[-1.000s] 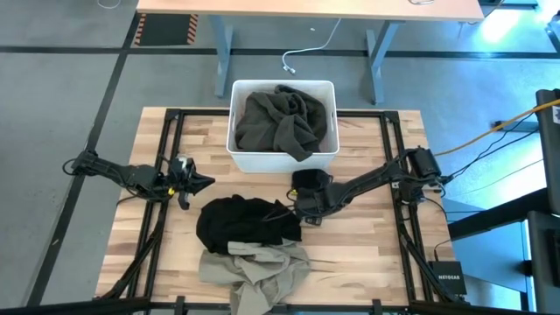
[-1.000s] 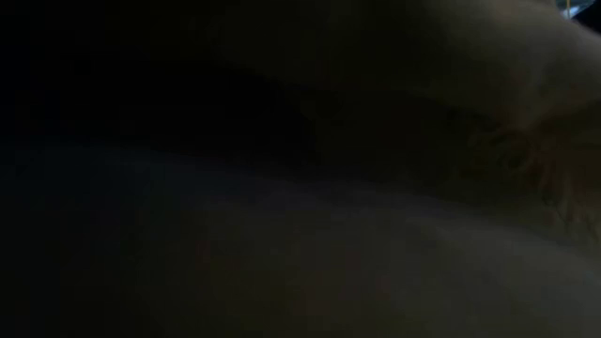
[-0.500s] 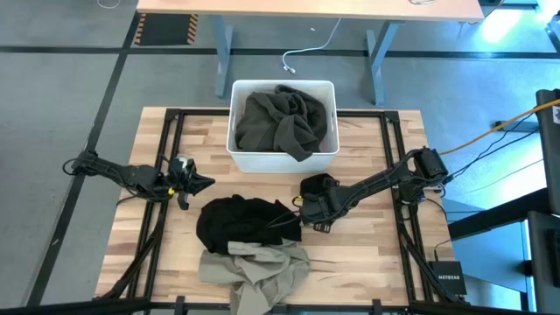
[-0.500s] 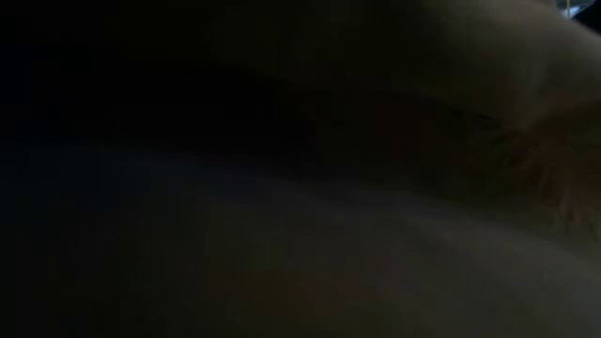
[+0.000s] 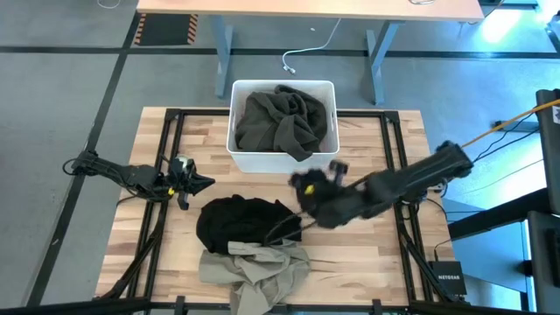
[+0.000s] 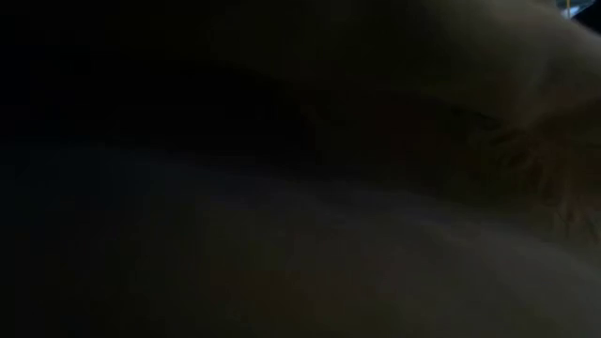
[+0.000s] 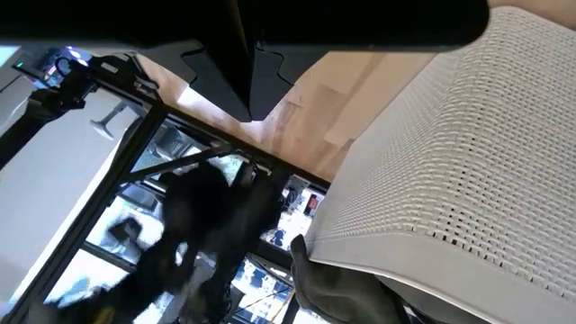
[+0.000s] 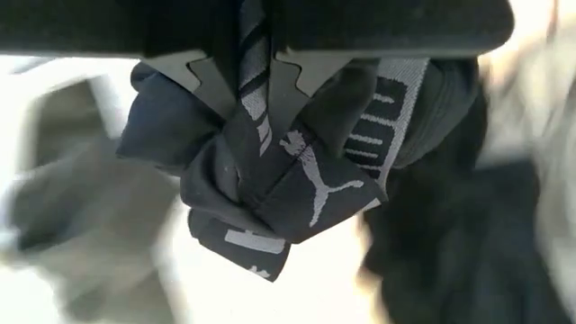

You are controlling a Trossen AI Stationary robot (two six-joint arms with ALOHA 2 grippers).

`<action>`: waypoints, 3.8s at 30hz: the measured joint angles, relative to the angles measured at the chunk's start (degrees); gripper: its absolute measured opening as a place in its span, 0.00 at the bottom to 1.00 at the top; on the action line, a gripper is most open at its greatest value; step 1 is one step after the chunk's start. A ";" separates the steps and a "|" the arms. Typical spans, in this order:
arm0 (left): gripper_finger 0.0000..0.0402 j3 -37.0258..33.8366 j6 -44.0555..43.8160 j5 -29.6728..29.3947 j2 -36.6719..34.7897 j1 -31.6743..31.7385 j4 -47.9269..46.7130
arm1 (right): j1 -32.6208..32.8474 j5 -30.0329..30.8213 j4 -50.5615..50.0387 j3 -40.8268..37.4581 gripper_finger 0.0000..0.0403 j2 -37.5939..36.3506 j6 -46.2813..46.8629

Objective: Sort clothes
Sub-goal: Put the black boxer into the white laundry bin, then put the black shirt into the white laundry bin

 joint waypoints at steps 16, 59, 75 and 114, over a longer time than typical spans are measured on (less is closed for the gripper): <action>0.00 0.00 -0.21 0.00 0.00 0.00 0.00 | -31.47 4.07 1.38 14.65 0.17 -3.57 -14.59; 0.00 0.00 -0.21 0.00 0.00 0.00 0.00 | -38.08 -10.13 2.69 14.58 0.63 1.87 -15.86; 0.00 0.00 -0.21 0.00 0.00 0.00 -0.02 | -38.08 -10.12 2.69 14.58 0.63 1.87 -15.84; 0.00 0.00 -3.51 -2.23 0.00 1.24 1.07 | -38.06 -10.26 16.95 14.58 0.63 1.90 -15.09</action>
